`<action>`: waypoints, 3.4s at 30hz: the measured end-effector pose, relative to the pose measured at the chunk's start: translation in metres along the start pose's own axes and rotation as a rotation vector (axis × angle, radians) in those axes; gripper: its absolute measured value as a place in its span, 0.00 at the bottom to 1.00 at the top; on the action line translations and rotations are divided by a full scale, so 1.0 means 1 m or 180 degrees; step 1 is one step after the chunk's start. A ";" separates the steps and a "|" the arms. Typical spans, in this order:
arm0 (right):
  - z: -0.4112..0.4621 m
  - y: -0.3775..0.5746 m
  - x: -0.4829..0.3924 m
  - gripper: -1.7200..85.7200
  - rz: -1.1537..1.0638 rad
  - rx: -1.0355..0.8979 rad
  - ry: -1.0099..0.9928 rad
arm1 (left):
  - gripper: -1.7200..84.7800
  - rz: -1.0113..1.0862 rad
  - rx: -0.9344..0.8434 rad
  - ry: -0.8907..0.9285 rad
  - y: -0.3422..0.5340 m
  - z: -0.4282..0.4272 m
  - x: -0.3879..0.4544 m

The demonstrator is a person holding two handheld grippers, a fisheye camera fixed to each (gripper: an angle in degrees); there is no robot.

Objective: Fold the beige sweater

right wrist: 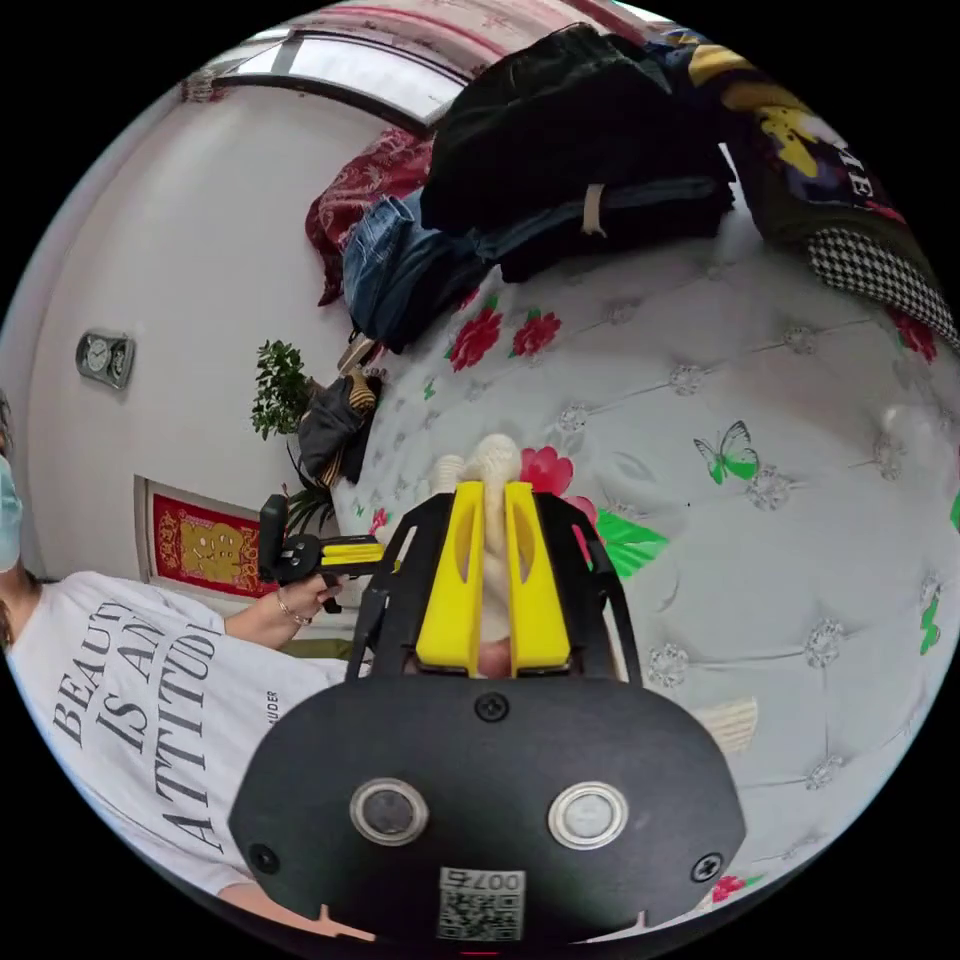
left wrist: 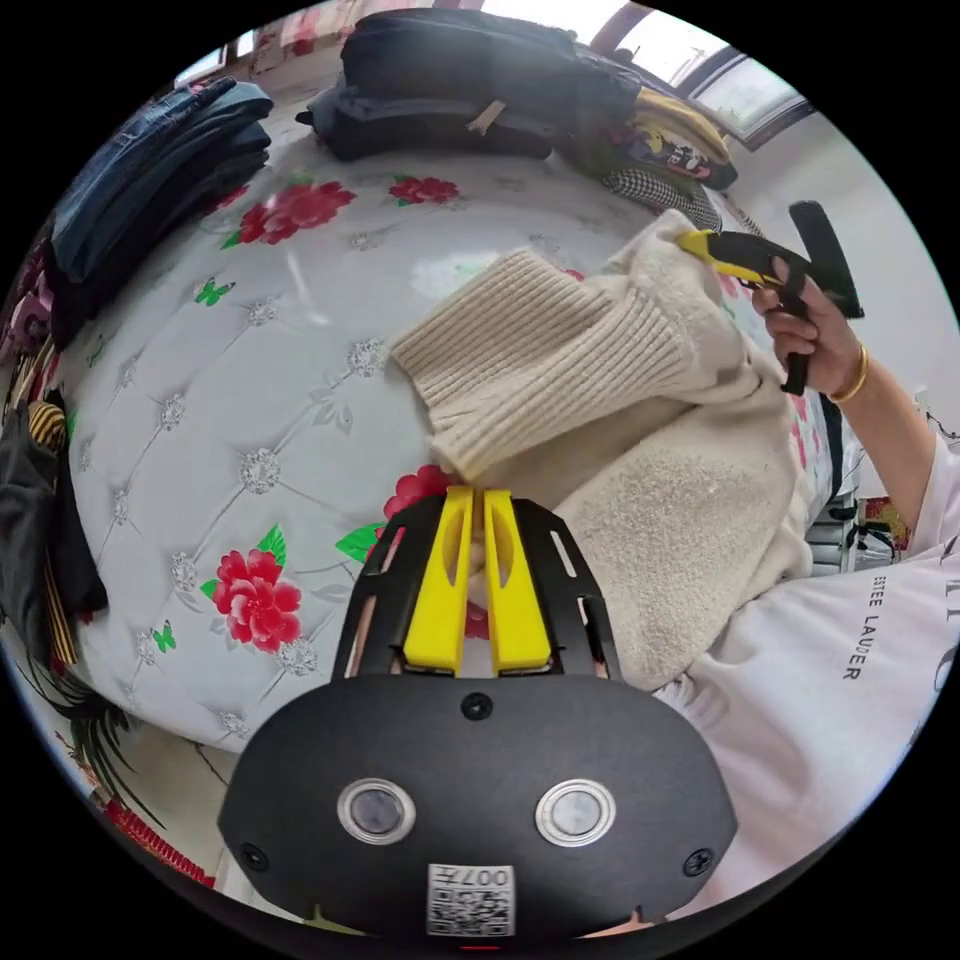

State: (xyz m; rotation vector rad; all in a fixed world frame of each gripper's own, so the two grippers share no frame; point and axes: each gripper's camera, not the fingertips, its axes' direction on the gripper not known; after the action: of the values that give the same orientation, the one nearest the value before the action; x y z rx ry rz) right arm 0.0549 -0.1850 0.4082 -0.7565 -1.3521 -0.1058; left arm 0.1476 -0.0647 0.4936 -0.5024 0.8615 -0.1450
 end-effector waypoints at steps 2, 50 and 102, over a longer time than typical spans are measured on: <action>-0.046 0.030 -0.036 0.04 -0.0151 0.0493 0.0212 | 0.01 0.0033 0.0341 0.0074 0.002 -0.037 0.001; -0.303 0.442 -0.309 0.06 -0.1585 0.3714 0.0519 | 0.01 0.0215 0.4338 -0.0416 0.454 -0.457 0.305; -0.277 0.170 0.013 0.09 0.1774 0.1825 0.2745 | 0.09 -0.0585 0.0147 -0.0456 0.034 0.061 -0.003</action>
State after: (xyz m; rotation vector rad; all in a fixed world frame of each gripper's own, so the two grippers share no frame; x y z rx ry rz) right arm 0.3728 -0.2013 0.3410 -0.4726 -0.2864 0.3544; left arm 0.1893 -0.0115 0.5126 -0.5418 0.6702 -0.2930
